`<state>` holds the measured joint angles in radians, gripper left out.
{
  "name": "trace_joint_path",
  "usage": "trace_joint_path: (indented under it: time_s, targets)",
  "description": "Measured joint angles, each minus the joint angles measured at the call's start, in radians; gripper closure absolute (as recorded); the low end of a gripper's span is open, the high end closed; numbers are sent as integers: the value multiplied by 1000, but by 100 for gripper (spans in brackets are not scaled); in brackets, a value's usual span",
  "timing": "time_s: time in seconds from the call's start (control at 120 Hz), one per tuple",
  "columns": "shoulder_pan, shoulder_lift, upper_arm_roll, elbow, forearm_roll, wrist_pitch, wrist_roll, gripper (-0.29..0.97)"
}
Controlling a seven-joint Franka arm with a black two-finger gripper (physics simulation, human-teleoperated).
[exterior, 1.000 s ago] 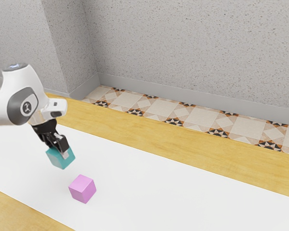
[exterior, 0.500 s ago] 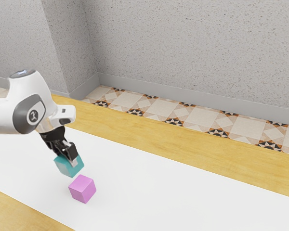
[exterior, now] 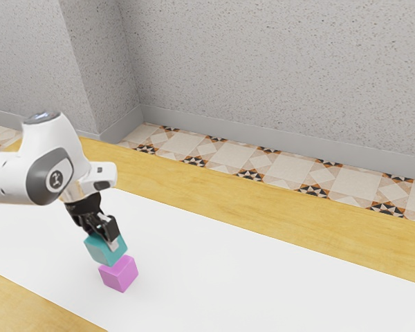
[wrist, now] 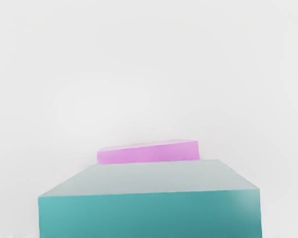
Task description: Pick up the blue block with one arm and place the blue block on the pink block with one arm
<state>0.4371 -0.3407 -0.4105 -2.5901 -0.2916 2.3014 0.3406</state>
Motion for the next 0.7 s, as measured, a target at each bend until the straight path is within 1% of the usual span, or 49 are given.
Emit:
trace_joint_path:
  time_s: [0.317, 0.7]
  targets:
    - [0, 6, -16, -12, -1, 18, -37, 35]
    - [3, 33, -14, -7, 1, 32, -64, 35]
